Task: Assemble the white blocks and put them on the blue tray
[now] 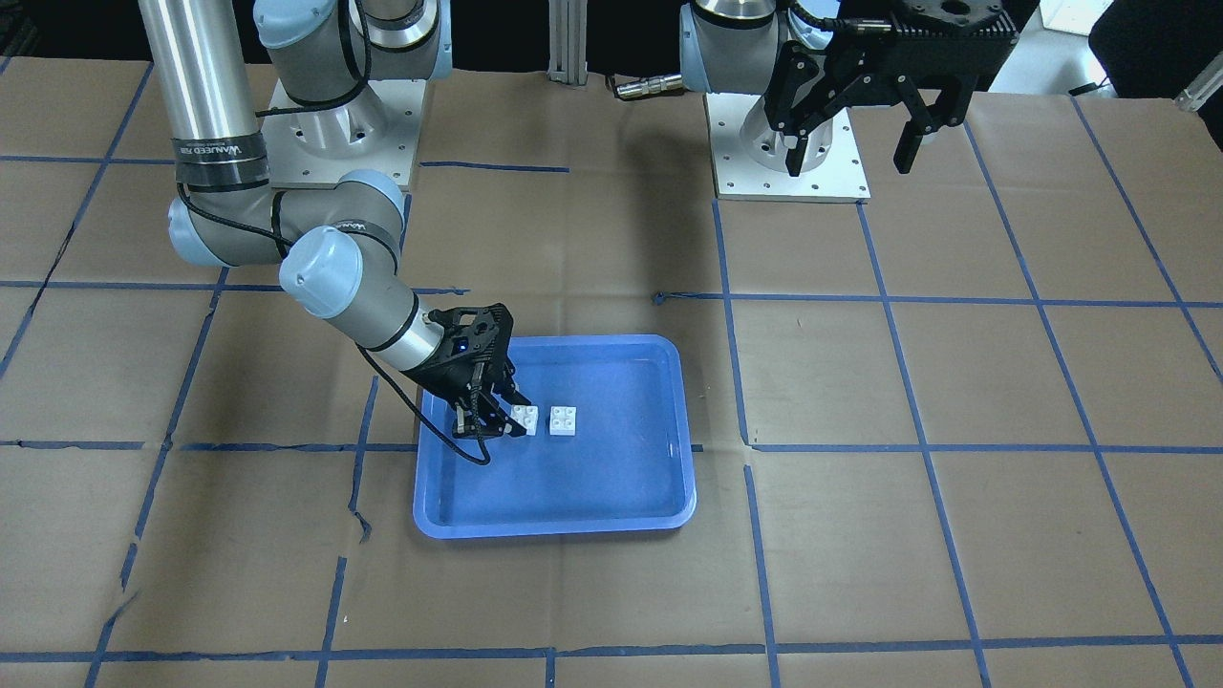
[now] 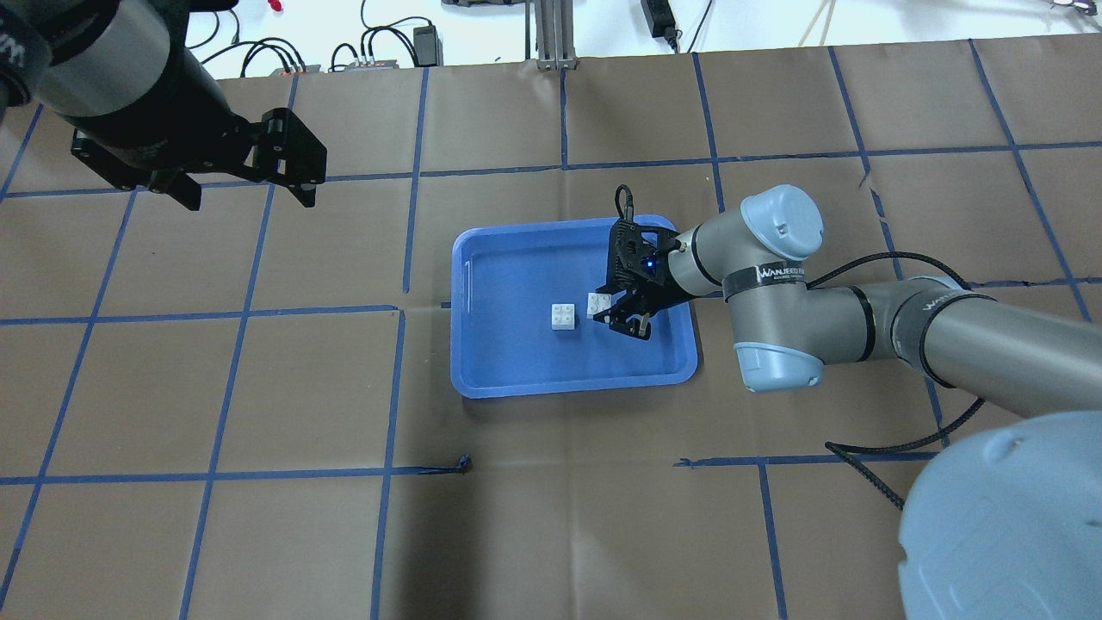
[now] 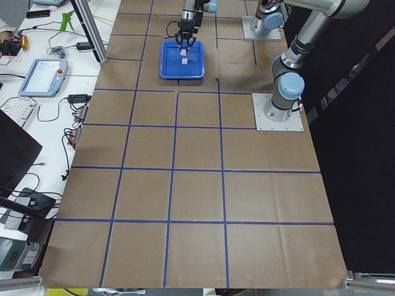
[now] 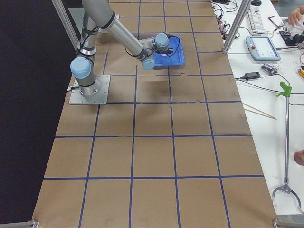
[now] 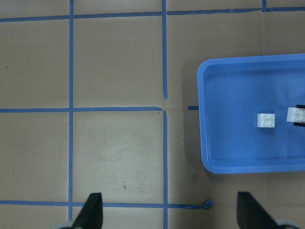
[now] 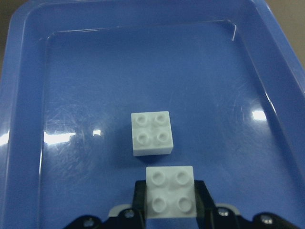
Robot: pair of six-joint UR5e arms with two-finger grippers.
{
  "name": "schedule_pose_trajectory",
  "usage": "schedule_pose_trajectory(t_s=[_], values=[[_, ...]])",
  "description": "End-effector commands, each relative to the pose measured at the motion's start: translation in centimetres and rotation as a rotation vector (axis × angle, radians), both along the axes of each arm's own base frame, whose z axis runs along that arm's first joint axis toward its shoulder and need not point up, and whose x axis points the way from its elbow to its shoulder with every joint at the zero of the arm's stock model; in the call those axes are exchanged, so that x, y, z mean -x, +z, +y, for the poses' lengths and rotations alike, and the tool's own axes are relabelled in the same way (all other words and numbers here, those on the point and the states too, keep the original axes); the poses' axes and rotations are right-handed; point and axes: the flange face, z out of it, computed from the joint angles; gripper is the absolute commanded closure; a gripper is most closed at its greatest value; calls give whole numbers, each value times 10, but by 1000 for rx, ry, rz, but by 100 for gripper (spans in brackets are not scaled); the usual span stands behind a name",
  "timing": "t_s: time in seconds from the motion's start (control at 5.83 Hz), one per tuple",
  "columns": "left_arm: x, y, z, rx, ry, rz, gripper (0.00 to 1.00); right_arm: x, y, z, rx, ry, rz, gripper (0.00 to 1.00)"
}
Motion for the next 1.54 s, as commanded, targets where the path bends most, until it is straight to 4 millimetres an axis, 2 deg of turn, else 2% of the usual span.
schedule_pose_trajectory(t_s=[0.0,1.37], values=[[-2,-2,-1,-3,3,2,1,-12,-7,5,-9,27,-8,71],[-8,3,-10,51,24,6,1,-14,-7,5,-13,20,-14,71]])
